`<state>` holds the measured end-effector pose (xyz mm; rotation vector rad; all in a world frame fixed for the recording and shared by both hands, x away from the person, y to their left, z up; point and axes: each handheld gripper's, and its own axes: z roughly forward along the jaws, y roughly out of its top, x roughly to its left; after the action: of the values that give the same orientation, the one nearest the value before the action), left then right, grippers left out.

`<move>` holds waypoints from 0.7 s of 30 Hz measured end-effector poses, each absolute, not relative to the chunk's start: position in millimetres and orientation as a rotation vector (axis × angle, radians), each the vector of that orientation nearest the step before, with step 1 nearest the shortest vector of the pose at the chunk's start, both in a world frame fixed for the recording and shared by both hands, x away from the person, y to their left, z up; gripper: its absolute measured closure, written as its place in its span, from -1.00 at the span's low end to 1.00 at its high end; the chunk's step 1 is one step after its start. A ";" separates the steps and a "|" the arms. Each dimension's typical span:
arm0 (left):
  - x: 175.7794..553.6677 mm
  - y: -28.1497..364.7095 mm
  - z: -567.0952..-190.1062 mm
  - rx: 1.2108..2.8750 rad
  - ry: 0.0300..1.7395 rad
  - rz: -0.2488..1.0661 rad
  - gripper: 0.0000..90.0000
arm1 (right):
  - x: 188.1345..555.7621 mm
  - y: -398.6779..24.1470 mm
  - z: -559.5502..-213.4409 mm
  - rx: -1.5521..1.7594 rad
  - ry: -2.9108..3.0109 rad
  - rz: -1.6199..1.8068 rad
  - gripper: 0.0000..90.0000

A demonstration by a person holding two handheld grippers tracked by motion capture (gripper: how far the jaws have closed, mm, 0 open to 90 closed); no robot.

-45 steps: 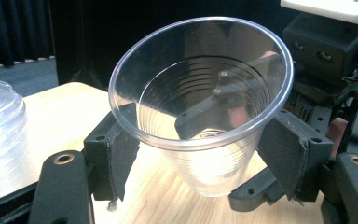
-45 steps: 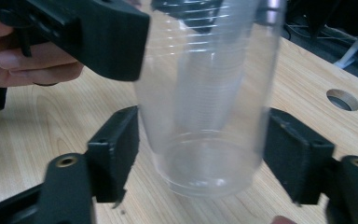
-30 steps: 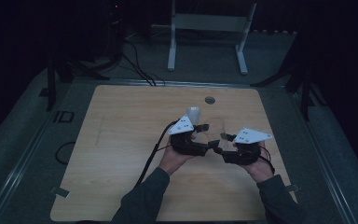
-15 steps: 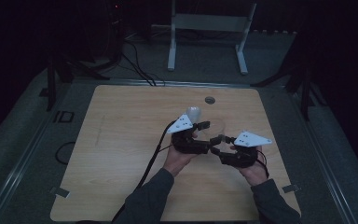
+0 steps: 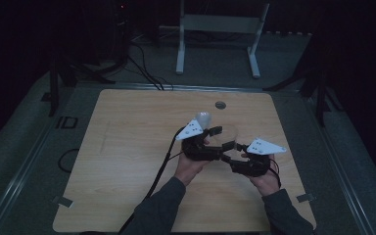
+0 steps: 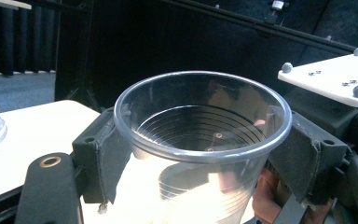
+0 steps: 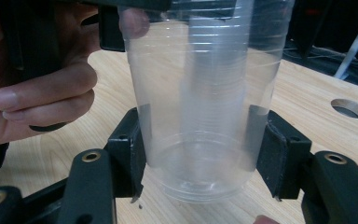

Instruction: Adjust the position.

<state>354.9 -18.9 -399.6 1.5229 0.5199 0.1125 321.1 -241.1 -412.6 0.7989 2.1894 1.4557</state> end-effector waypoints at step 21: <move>351.9 -17.1 -399.2 1.569 0.512 0.215 -0.38 | 321.7 -247.2 -409.5 0.812 2.198 1.407 -0.39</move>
<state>351.9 -17.1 -399.2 1.5693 0.5119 0.2145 321.7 -247.2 -409.5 0.8119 2.1978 1.4069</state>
